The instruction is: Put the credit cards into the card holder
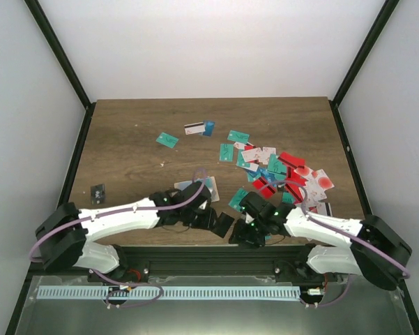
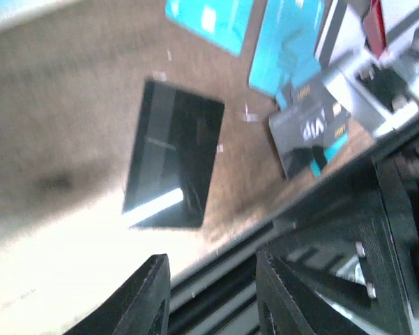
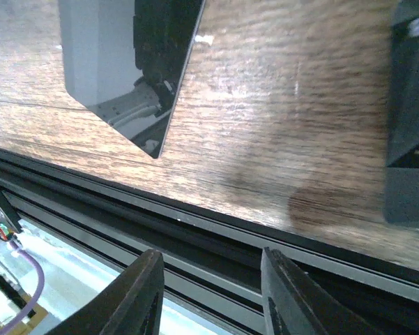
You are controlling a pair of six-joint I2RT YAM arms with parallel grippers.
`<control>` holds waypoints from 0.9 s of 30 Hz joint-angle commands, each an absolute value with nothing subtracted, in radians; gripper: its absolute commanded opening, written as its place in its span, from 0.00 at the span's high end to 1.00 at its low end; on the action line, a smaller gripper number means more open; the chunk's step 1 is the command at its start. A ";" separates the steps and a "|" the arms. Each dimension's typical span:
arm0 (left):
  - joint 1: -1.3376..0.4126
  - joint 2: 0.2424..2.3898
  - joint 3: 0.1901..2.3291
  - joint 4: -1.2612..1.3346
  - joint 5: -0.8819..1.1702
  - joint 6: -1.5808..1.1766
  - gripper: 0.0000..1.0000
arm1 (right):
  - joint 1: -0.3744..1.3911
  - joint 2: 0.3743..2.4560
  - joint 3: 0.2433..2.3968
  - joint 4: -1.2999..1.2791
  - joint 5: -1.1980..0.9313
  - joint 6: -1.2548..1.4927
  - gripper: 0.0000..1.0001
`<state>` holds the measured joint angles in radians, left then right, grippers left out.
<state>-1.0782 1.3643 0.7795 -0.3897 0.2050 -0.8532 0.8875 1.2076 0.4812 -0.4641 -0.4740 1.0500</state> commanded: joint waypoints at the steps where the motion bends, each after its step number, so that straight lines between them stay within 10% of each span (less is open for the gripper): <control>1: -0.994 1.431 0.871 -0.445 0.208 -0.711 0.62 | 0.885 1.131 0.480 -0.526 -0.371 1.137 0.56; 27: -0.943 1.812 0.940 -0.279 0.452 -0.513 0.56 | 0.887 0.986 0.246 -0.280 -0.483 1.336 0.32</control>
<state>-0.9100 1.7638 0.9371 -0.2951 0.4343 -0.5224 0.8867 0.9936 0.2531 -0.2916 -0.4931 1.3186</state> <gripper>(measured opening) 0.442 0.683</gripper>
